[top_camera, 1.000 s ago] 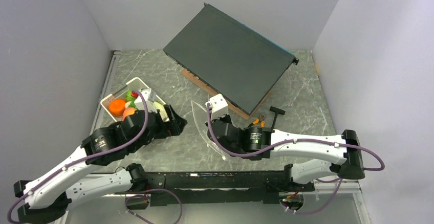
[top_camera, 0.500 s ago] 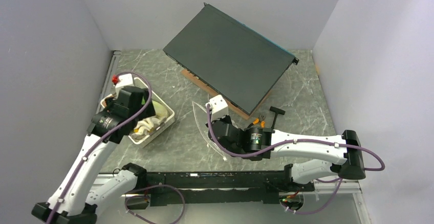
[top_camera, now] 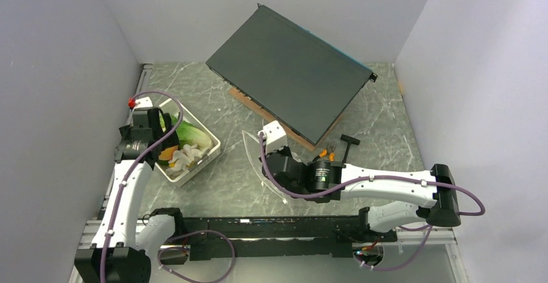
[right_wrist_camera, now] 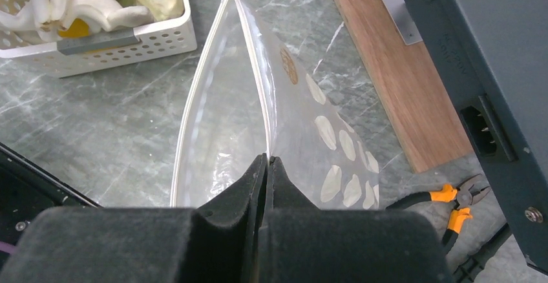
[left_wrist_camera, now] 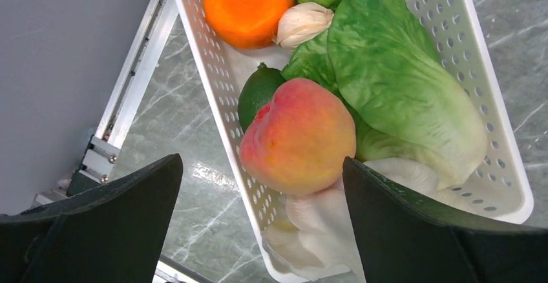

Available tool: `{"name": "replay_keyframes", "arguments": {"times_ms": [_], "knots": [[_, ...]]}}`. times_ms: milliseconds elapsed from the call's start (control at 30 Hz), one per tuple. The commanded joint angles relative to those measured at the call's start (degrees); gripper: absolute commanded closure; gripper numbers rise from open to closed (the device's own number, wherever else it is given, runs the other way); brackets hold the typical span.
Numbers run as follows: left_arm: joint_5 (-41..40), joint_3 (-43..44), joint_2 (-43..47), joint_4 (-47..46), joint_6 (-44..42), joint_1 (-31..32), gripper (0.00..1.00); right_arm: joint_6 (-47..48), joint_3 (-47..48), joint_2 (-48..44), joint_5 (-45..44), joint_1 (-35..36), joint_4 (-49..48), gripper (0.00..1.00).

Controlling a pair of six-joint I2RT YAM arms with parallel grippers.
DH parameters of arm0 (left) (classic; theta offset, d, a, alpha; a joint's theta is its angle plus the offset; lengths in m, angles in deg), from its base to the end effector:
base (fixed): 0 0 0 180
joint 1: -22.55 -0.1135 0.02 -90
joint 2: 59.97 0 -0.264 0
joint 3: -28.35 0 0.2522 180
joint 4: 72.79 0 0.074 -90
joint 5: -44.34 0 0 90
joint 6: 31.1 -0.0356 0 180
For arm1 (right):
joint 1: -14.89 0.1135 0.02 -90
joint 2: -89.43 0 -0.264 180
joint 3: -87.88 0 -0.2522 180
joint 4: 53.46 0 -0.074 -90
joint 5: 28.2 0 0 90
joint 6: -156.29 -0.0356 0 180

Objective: Place the food in the zip-top bag and seal the zipper
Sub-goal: Pick up the fake fruit from the bin.

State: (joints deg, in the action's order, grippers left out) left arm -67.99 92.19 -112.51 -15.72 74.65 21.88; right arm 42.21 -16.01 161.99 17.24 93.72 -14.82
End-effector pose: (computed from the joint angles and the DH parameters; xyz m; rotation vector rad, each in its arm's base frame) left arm 0.1812 0.0156 0.2959 -0.5133 2.2602 0.3289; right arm 0.0776 0.2639 0.3239 -0.5310 1.9334 0.2962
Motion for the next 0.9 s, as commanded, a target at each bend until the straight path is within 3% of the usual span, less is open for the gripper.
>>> {"name": "replay_keyframes", "arguments": {"times_ms": [0, 200, 700, 867], "knots": [[7.41, 0.51, -2.6, -4.63, -2.42, -4.21, 0.0, 0.63, 2.54, 1.11, -0.28, -0.19, 0.21, 1.0], [14.67, 0.71, -6.17, -6.09, -3.58, -7.32, 0.0, 1.5, 2.25, 1.7, 1.28, -0.15, -1.2, 1.0], [12.89, 0.35, -10.47, -4.83, -3.52, -7.33, 0.02, 0.44, 3.33, 2.0, 1.49, -0.17, -0.32, 1.0], [13.95, 0.05, -9.86, -4.2, -3.4, -7.33, 0.21, 0.57, 3.94, 3.78, 1.68, -0.17, 0.24, 1.0]]}}
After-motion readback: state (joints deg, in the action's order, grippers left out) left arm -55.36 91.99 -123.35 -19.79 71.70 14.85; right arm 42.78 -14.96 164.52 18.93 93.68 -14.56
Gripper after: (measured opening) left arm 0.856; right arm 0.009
